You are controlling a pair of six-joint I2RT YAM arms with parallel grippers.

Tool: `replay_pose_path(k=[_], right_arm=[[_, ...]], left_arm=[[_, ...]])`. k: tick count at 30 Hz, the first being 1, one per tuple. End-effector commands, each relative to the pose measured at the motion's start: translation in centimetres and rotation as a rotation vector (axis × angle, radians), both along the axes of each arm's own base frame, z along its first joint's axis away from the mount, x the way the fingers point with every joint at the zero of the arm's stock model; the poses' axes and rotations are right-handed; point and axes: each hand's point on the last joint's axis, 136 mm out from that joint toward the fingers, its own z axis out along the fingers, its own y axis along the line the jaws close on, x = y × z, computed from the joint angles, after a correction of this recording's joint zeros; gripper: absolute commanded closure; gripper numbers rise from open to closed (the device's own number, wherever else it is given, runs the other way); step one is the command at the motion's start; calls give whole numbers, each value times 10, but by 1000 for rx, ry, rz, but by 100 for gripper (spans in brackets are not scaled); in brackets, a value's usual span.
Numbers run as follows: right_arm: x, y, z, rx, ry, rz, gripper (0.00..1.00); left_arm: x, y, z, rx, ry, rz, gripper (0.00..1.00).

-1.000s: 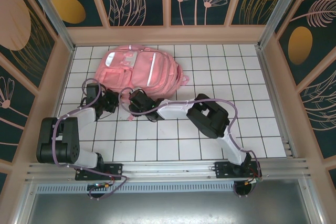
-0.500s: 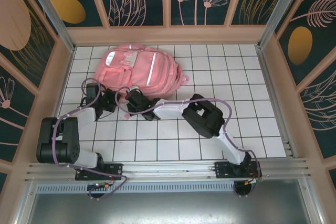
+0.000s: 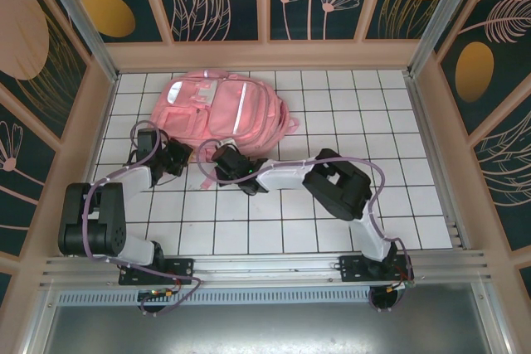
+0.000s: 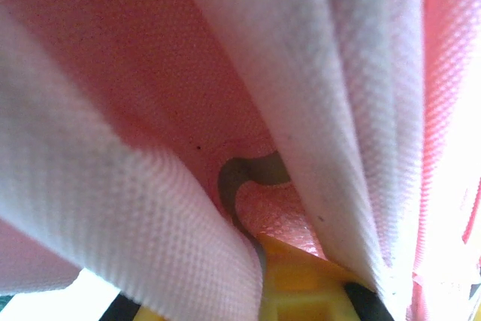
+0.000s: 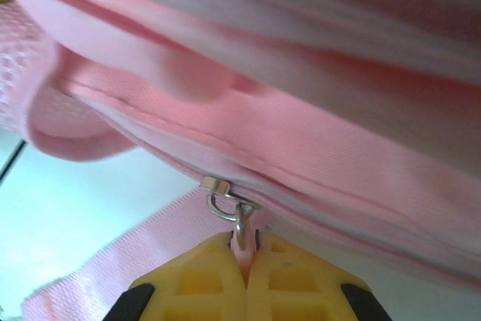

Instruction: Pack the student bag

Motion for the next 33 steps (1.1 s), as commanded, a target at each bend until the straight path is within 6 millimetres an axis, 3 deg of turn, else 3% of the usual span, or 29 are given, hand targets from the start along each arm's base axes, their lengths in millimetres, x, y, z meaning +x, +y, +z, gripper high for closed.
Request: replay_pose_path(k=[1,11,15,19,22,25,33], right_arm=[[5,-39,12,-43,-1,-112,100],[5,-131,9,-137,19,-258,100],[17,-163,6,-177,16,-296,100],[36,-186,7,-150,33,-341,100],[40,-174,14,-142,26,-284,100],[26,-145,20,-141,20,-187,100],[-47,-50,24,-77,69,52,100]], left_arm=[[17,11,16,80,-66,17,100],[19,35,22,241,-35,45,100],[22,40,32,264,-60,62,100],[20,41,29,271,-43,63,100],[24,45,35,294,-54,67,100],[31,53,40,339,-55,68,100],[58,86,36,352,-60,66,100]])
